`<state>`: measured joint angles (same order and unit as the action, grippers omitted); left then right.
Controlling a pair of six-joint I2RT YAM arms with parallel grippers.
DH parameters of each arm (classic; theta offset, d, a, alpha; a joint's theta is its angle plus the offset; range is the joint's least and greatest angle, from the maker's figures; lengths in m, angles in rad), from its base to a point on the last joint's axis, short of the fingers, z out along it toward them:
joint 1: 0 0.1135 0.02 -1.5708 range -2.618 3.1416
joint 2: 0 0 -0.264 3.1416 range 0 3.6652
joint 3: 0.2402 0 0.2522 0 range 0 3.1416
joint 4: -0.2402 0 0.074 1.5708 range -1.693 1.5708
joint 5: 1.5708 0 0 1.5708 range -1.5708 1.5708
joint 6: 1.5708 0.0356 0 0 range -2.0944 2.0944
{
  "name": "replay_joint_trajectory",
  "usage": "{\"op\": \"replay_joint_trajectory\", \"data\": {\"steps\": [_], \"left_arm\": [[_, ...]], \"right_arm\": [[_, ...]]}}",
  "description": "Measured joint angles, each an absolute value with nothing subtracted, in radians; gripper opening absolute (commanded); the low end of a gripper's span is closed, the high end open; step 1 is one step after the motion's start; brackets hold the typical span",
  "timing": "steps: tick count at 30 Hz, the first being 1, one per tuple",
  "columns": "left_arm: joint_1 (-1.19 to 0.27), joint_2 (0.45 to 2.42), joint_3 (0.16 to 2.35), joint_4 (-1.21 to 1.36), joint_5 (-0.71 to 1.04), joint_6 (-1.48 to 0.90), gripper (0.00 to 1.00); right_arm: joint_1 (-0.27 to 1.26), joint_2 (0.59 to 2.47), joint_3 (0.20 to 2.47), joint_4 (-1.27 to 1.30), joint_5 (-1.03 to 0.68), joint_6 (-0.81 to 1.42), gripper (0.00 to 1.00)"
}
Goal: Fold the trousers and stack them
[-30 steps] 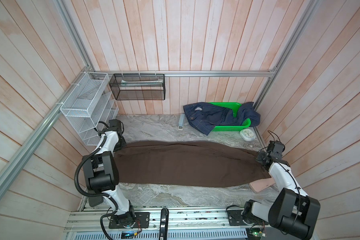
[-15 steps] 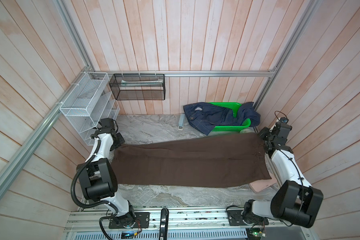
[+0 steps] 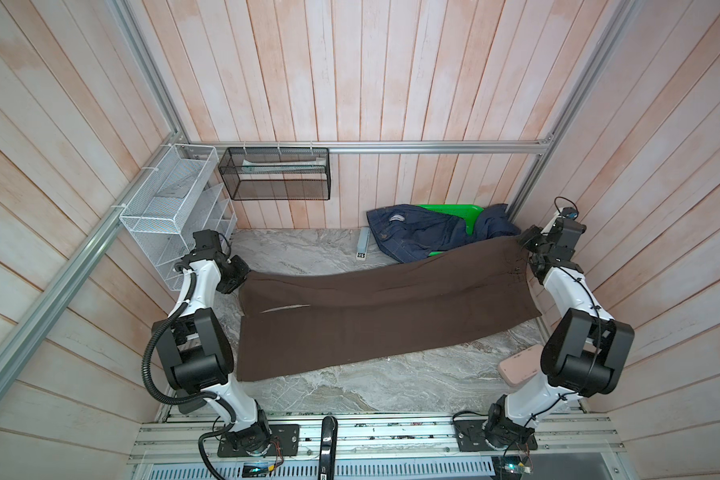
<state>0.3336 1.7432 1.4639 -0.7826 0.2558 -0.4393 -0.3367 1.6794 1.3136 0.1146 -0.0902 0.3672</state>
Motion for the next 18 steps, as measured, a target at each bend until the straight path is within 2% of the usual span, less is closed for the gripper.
{"op": "replay_joint_trajectory", "data": {"steps": [3,10,18], "left_arm": [[0.348,1.736,1.450,-0.762,0.302,-0.441,0.00],[0.378,1.619,1.262,-0.610,0.348,-0.430,0.00],[0.381,1.607,1.259,-0.592,0.412,-0.490,0.00]], "right_arm": [[-0.356,1.668,1.288,0.146,-0.112,0.371,0.00],[-0.406,1.547,1.085,0.232,-0.156,0.394,0.00],[-0.441,1.541,1.074,0.331,-0.228,0.488,0.00]]}}
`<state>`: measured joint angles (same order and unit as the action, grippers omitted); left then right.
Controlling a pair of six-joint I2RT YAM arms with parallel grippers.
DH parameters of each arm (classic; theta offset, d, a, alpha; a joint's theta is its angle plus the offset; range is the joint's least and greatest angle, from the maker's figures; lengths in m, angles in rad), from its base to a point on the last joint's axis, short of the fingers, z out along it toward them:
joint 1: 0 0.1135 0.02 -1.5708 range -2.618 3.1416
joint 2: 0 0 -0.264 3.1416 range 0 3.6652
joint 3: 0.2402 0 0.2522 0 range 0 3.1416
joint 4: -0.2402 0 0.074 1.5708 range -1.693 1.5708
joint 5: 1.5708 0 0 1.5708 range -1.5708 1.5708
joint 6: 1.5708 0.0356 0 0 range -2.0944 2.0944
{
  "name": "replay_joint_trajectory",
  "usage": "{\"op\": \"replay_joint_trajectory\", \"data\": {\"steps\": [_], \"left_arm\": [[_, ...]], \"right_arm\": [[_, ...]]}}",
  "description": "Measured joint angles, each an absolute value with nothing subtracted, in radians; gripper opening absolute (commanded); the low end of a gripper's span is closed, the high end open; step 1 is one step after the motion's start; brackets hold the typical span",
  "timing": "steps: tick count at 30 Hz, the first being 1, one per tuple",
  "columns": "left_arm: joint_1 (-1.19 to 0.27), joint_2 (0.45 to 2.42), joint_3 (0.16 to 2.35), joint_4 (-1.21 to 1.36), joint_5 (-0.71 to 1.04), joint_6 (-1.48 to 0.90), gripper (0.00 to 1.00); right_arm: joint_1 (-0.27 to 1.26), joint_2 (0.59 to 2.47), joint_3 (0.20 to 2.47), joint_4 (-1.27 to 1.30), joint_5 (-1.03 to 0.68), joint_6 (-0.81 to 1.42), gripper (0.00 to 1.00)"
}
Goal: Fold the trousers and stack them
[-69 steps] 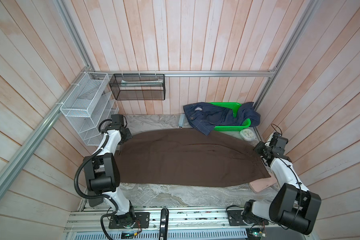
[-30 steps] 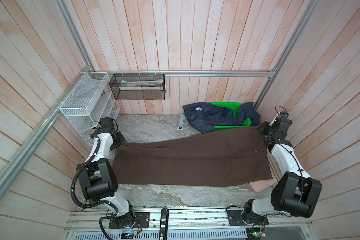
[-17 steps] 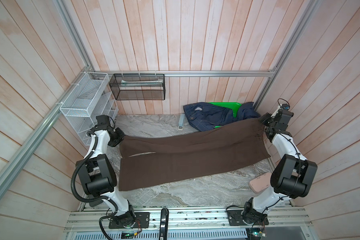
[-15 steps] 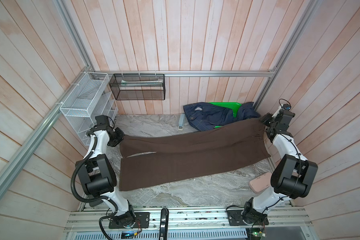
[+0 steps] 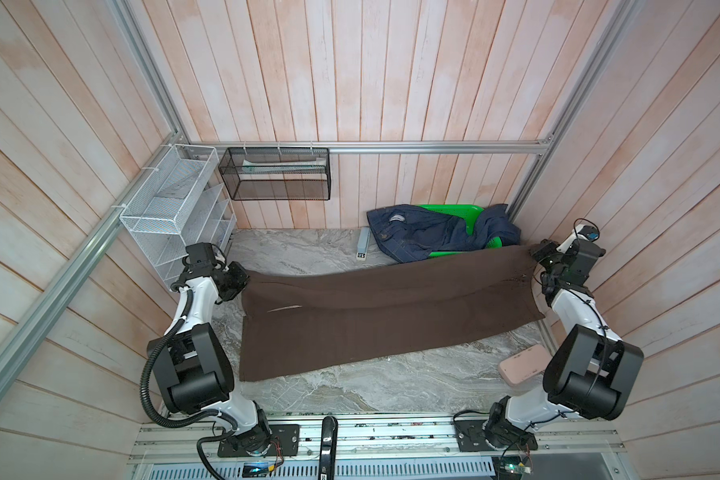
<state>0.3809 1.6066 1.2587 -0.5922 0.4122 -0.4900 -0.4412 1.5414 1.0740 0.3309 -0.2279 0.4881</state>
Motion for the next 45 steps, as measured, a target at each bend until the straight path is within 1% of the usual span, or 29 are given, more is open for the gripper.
{"op": "replay_joint_trajectory", "data": {"steps": [8,13,15,17,22,24,27,29,35,45], "left_arm": [[0.381,1.604,1.272,-0.595,0.468,-0.529,0.00],[0.387,1.560,1.232,-0.575,0.522,-0.506,0.00],[0.400,1.506,1.205,-0.512,0.498,-0.483,0.00],[0.420,1.426,1.168,-0.503,0.517,-0.464,0.00],[0.419,1.383,1.079,-0.405,0.516,-0.457,0.00],[0.418,1.299,1.022,-0.405,0.511,-0.437,0.00],[0.499,1.123,0.981,-0.404,0.417,-0.492,0.00],[0.535,1.066,0.981,-0.367,0.363,-0.512,0.00],[0.516,1.083,0.934,-0.356,0.310,-0.525,0.00],[0.472,1.121,0.892,-0.377,0.286,-0.523,0.00]], "right_arm": [[-0.448,1.556,1.098,0.491,-0.346,0.610,0.00],[-0.469,1.546,1.068,0.499,-0.359,0.591,0.00],[-0.471,1.530,1.040,0.466,-0.344,0.552,0.00],[-0.471,1.504,0.999,0.424,-0.314,0.504,0.00],[-0.474,1.458,0.931,0.312,-0.209,0.373,0.00],[-0.475,1.453,0.912,0.281,-0.173,0.335,0.00],[-0.478,1.450,0.876,0.251,-0.139,0.298,0.00],[-0.480,1.451,0.858,0.223,-0.118,0.284,0.00],[-0.485,1.451,0.843,0.197,-0.075,0.262,0.00],[-0.486,1.455,0.828,0.187,-0.107,0.258,0.00]]}}
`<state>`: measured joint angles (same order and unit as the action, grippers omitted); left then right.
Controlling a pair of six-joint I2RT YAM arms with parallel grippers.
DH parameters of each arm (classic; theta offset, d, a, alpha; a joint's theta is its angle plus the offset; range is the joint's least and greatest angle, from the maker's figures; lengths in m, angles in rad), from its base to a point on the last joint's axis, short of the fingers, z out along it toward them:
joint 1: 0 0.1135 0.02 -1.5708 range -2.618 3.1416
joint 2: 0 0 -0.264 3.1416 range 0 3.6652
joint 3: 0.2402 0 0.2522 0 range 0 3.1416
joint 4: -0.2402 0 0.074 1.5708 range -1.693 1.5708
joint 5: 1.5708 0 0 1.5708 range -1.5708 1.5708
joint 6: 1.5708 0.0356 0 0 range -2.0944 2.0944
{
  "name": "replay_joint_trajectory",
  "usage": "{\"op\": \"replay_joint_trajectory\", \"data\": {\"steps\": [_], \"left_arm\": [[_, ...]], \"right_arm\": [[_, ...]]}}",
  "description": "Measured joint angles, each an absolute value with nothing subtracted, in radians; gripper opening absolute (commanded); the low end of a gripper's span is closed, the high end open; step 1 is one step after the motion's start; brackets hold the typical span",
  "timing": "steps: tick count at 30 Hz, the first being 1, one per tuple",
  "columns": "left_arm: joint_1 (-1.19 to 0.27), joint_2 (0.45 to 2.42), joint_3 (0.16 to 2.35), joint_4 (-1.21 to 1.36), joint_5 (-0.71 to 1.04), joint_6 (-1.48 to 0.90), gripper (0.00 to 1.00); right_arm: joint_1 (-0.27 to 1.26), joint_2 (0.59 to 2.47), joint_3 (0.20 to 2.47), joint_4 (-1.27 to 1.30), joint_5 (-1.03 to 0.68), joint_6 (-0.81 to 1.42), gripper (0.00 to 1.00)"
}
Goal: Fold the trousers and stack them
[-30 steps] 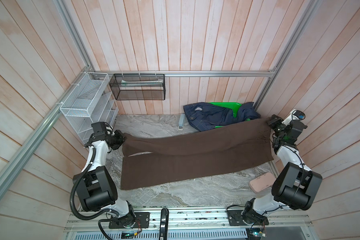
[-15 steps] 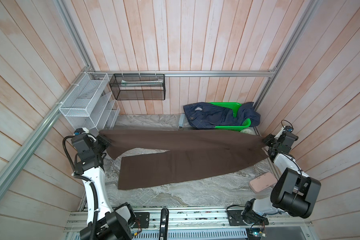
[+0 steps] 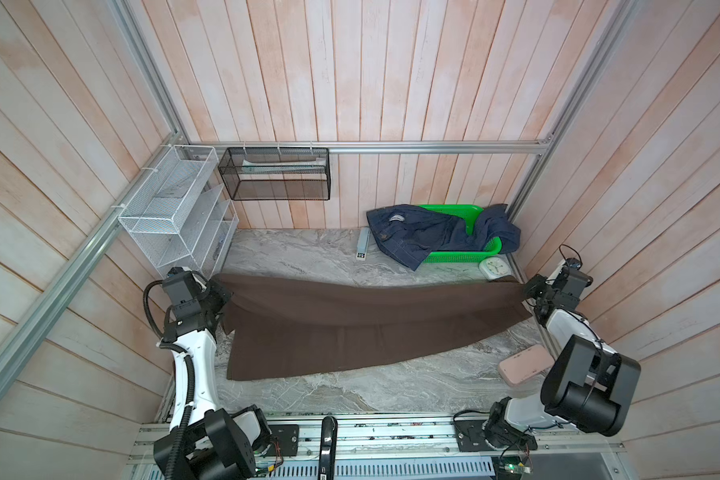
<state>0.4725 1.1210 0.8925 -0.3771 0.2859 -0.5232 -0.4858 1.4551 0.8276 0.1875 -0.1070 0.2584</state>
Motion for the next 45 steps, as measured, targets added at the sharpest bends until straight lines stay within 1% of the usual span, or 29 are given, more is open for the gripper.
{"op": "replay_joint_trajectory", "data": {"steps": [5,14,19,23,27,32,37,45], "left_arm": [[0.460,1.137,0.897,-0.374,0.286,-0.524,0.00],[0.437,1.216,1.062,-0.325,0.287,-0.540,0.00],[0.437,1.213,1.090,-0.284,0.286,-0.543,0.00],[0.437,1.205,1.058,-0.253,0.286,-0.541,0.00],[0.437,1.186,0.969,-0.245,0.286,-0.533,0.00],[0.437,1.152,0.878,-0.258,0.278,-0.513,0.00],[0.437,1.071,0.822,-0.269,0.263,-0.505,0.00],[0.437,0.939,0.766,-0.306,0.196,-0.511,0.00]], "right_arm": [[-0.474,1.491,0.879,0.186,-0.136,0.262,0.00],[-0.360,1.667,1.187,0.231,-0.216,0.282,0.00],[-0.348,1.672,1.199,0.311,-0.255,0.300,0.00],[-0.350,1.673,1.172,0.348,-0.260,0.291,0.00],[-0.351,1.674,1.088,0.367,-0.250,0.257,0.00],[-0.357,1.674,0.979,0.356,-0.198,0.174,0.00],[-0.371,1.669,0.913,0.340,-0.153,0.118,0.00],[-0.398,1.557,0.803,0.326,-0.111,0.092,0.00]]}}
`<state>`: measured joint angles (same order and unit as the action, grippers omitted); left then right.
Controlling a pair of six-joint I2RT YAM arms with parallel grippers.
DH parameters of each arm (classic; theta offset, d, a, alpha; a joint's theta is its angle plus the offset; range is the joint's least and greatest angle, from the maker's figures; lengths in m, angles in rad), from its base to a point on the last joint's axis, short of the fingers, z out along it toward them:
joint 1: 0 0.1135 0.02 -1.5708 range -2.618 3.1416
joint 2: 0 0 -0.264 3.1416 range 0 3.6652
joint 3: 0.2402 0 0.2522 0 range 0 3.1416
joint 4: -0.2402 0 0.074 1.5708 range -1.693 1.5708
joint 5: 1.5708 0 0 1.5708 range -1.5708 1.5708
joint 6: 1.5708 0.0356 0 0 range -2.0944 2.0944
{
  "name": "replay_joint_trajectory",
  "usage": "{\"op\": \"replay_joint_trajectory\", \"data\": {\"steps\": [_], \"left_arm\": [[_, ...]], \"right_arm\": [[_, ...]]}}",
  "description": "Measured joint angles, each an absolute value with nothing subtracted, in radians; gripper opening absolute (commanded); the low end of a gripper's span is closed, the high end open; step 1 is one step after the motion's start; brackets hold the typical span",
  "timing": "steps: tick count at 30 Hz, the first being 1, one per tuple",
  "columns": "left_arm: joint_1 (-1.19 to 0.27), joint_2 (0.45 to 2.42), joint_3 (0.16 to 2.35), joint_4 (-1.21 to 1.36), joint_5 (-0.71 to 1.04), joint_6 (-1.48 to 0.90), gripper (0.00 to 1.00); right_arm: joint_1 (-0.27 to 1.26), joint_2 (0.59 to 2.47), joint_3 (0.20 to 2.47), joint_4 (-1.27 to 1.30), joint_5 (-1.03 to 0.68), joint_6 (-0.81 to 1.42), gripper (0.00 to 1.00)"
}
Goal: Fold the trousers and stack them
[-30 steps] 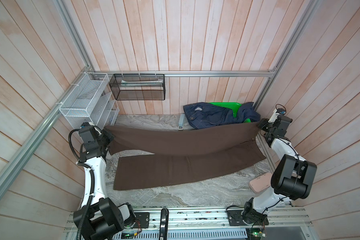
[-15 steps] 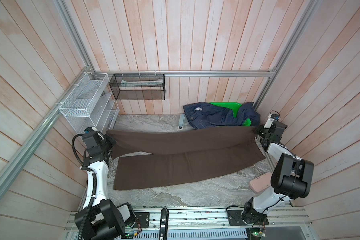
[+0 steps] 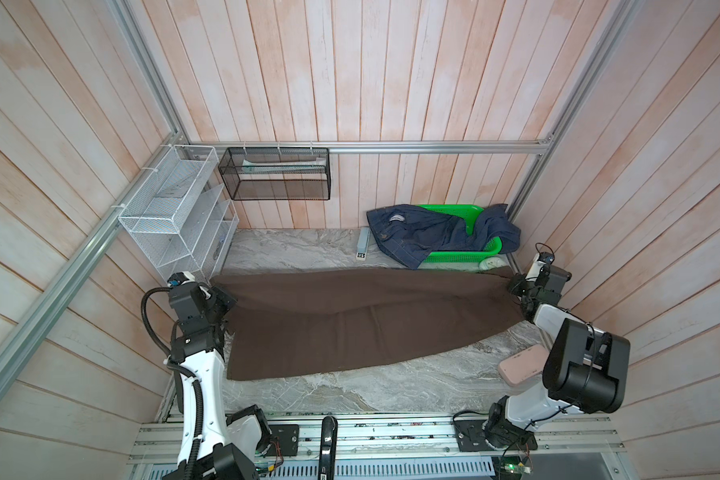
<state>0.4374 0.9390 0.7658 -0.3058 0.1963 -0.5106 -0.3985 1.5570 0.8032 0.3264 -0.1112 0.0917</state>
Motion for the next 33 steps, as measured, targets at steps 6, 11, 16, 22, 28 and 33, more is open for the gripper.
{"op": "replay_joint_trajectory", "data": {"steps": [6,11,16,22,28,33], "left_arm": [[0.437,0.903,0.722,-0.355,0.144,-0.530,0.00],[0.437,0.873,0.719,-0.412,0.092,-0.546,0.00],[0.437,0.827,0.717,-0.458,0.063,-0.559,0.00],[0.437,0.783,0.704,-0.501,0.054,-0.570,0.00],[0.437,0.736,0.704,-0.539,0.049,-0.573,0.00],[0.437,0.706,0.704,-0.590,0.009,-0.589,0.00]], "right_arm": [[-0.430,1.503,0.731,0.319,-0.064,0.082,0.00],[-0.435,1.499,0.705,0.288,-0.015,0.076,0.00],[-0.435,1.499,0.704,0.275,0.026,0.074,0.00],[-0.435,1.499,0.707,0.262,0.048,0.074,0.00],[-0.435,1.499,0.725,0.248,0.055,0.073,0.00],[-0.436,1.499,0.721,0.230,0.122,0.060,0.00]]}}
